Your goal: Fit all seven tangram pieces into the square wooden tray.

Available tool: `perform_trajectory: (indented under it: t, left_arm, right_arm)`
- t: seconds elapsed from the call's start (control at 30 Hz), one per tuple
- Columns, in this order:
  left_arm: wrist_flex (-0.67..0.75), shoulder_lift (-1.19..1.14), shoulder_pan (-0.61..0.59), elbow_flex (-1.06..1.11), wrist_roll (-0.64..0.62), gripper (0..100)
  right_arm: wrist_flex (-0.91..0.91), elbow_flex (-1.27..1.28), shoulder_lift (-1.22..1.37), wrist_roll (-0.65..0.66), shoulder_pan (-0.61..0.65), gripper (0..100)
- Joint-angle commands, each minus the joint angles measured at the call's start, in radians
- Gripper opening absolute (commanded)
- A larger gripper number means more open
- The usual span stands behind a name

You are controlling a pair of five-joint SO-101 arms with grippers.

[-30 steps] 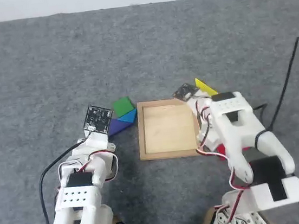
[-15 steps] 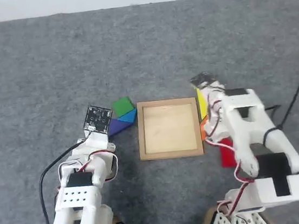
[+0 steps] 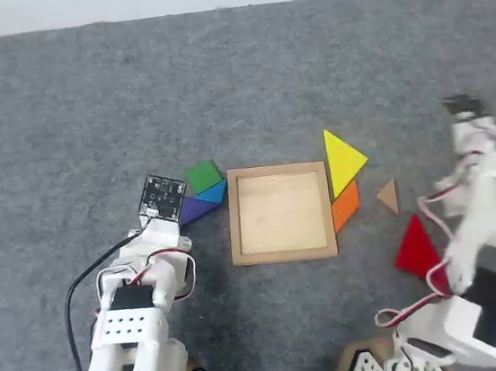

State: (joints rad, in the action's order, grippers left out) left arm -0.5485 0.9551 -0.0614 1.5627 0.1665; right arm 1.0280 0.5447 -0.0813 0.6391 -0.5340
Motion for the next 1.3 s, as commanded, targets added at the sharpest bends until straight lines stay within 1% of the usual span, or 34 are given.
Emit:
perform_trajectory:
  t: [0.0,0.03,0.1,0.17,0.27,0.4,0.5,0.6,0.7,0.87,1.0,1.1,1.27]
  left_arm:
    - [0.015,-0.002,0.000,-0.042,-0.002,1]
    - [0.015,-0.002,0.000,-0.042,-0.002,1]
    - [0.015,-0.002,-0.002,-0.042,-0.002,1]
    - [0.015,-0.002,-0.002,-0.042,-0.002,1]
    - [0.015,-0.002,0.000,-0.042,-0.002,1]
    - [0.015,-0.002,0.000,-0.042,-0.002,1]
    - [0.015,-0.002,0.000,-0.042,-0.002,1]
    - [0.015,-0.002,0.000,-0.042,-0.002,1]
    - [0.015,-0.002,0.000,-0.042,-0.002,1]
    - [0.015,-0.002,0.000,-0.042,-0.002,1]
    - [0.015,-0.002,0.000,-0.042,-0.002,1]
    - [0.015,-0.002,0.000,-0.042,-0.002,1]
    - [0.015,-0.002,0.000,-0.042,-0.002,1]
  right_arm:
    - [0.062,-0.083,-0.056,0.035,-0.111,6.1]
    - [0.116,-0.080,-0.059,0.049,-0.102,6.2]
    - [0.248,-0.054,-0.062,0.100,-0.027,7.2]
    - [0.318,-0.008,-0.088,0.129,0.048,9.5]
    - [0.323,0.097,-0.191,0.146,0.108,10.1]
    - [0.332,0.307,-0.401,0.212,0.209,10.1]
    - [0.332,0.442,-0.545,0.213,0.282,10.1]
    - [0.378,0.496,-0.610,0.215,0.320,10.1]
    - [0.450,0.493,-0.593,0.215,0.338,10.1]
    - [0.455,0.456,-0.513,0.190,0.317,10.1]
    - [0.460,0.390,-0.360,0.187,0.314,10.1]
    - [0.429,0.347,-0.209,0.178,0.311,10.1]
    - [0.302,0.273,0.002,0.091,0.311,10.1]
